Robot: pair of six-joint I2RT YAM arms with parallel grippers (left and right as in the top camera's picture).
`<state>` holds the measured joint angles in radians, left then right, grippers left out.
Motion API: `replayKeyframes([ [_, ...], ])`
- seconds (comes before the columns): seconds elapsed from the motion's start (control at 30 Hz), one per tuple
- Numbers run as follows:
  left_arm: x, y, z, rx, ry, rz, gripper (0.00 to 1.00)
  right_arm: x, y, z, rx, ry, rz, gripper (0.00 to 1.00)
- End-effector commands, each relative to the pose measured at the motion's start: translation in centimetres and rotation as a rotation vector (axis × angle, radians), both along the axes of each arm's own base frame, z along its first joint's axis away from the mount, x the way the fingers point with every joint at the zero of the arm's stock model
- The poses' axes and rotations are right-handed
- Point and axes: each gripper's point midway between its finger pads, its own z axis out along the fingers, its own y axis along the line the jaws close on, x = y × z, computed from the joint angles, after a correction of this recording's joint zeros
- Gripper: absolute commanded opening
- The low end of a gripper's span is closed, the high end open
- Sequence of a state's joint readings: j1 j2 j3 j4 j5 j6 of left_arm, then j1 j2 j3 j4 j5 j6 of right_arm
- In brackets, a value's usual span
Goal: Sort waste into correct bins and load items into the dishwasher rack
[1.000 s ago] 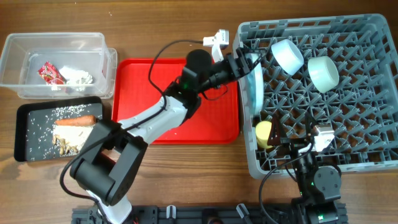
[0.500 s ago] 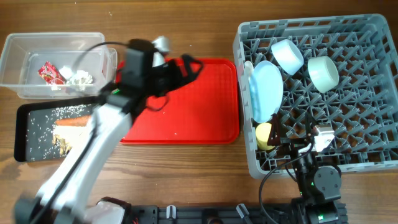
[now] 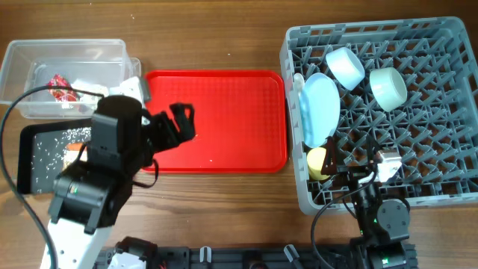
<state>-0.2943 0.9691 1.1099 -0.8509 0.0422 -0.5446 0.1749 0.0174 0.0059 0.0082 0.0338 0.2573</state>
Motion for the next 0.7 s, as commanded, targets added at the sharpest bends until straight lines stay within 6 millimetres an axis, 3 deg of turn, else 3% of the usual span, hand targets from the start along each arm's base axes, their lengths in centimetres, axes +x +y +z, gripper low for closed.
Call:
replayKeyframes([
  [0.0,0.1,3.0,0.0,0.212,-0.051,0.028,1.0,0.0,0.0,0.2,0.009,-0.007,0.002,0.99],
  [0.2,1.6,4.6,1.1,0.23,-0.315,0.043,1.0,0.0,0.0,0.2,0.009,-0.007,0.002,1.0],
  [0.33,0.2,5.5,-0.8,0.128,-0.48,0.036,1.0,0.0,0.0,0.2,0.009,-0.007,0.002,1.0],
  [0.5,-2.0,6.6,-4.1,0.124,-0.595,0.073,1.0,0.0,0.0,0.2,0.009,-0.007,0.002,1.0],
  [0.67,-3.7,6.7,-6.1,0.124,-0.675,0.086,1.0,0.0,0.0,0.2,0.009,-0.007,0.002,1.0],
])
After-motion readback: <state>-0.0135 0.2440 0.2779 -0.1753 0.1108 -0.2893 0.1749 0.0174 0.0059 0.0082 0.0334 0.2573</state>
